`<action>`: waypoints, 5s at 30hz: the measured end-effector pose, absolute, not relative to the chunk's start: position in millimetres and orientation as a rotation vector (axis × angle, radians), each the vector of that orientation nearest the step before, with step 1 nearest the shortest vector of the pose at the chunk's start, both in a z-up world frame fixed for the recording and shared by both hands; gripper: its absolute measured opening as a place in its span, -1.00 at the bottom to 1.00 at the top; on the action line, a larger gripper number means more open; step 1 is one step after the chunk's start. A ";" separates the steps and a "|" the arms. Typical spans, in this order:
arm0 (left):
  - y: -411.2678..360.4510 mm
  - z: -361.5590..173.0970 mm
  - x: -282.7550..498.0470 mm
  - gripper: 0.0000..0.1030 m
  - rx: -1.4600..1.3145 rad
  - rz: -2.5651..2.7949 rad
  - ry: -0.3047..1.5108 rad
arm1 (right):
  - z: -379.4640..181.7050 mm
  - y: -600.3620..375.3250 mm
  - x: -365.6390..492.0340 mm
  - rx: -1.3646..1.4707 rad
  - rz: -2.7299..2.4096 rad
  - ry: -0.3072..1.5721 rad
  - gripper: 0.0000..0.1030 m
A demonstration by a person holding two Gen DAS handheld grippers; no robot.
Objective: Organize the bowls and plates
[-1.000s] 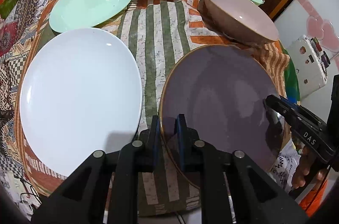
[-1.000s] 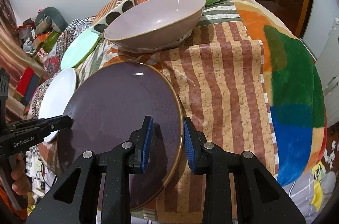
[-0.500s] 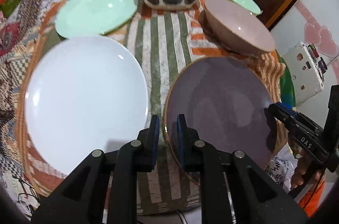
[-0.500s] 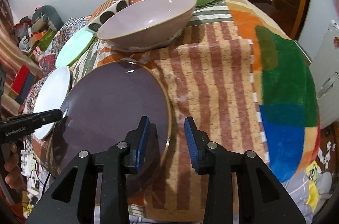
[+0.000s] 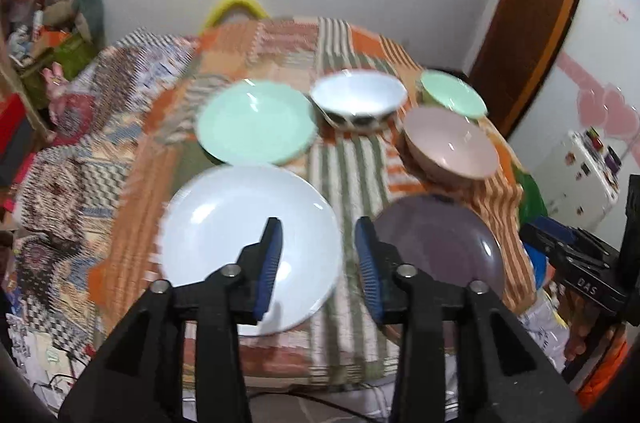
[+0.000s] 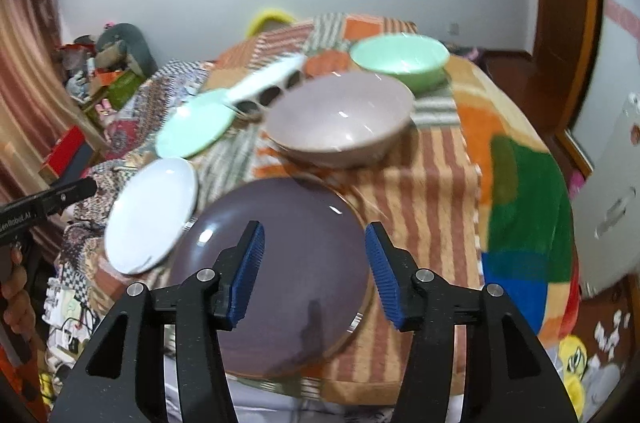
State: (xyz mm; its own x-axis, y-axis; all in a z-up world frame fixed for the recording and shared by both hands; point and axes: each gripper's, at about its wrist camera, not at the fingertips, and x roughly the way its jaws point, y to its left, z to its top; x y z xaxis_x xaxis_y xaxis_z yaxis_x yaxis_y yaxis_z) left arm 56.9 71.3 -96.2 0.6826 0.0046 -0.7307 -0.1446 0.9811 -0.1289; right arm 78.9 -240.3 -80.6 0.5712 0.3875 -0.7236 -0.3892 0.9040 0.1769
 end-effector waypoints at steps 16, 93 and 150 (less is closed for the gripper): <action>153.8 -89.6 14.5 0.02 -0.186 0.264 0.754 | -58.9 -164.4 72.5 -0.059 0.623 0.771 0.17; 218.4 -198.2 67.7 -0.45 -0.411 0.136 0.946 | -152.7 -34.1 137.8 -0.212 0.688 1.105 -0.45; 23.7 -120.5 81.5 -0.45 -0.179 -0.116 0.915 | -91.6 -236.9 98.0 0.052 0.521 0.931 -0.44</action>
State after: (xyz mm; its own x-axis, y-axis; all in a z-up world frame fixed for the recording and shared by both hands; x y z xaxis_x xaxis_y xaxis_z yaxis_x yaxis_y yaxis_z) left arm 81.5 23.7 -120.5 0.6046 -0.1758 -0.7769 0.0239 0.9789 -0.2029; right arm 98.0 -236.9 -91.6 0.4831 0.4495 -0.7514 -0.4058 0.8754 0.2627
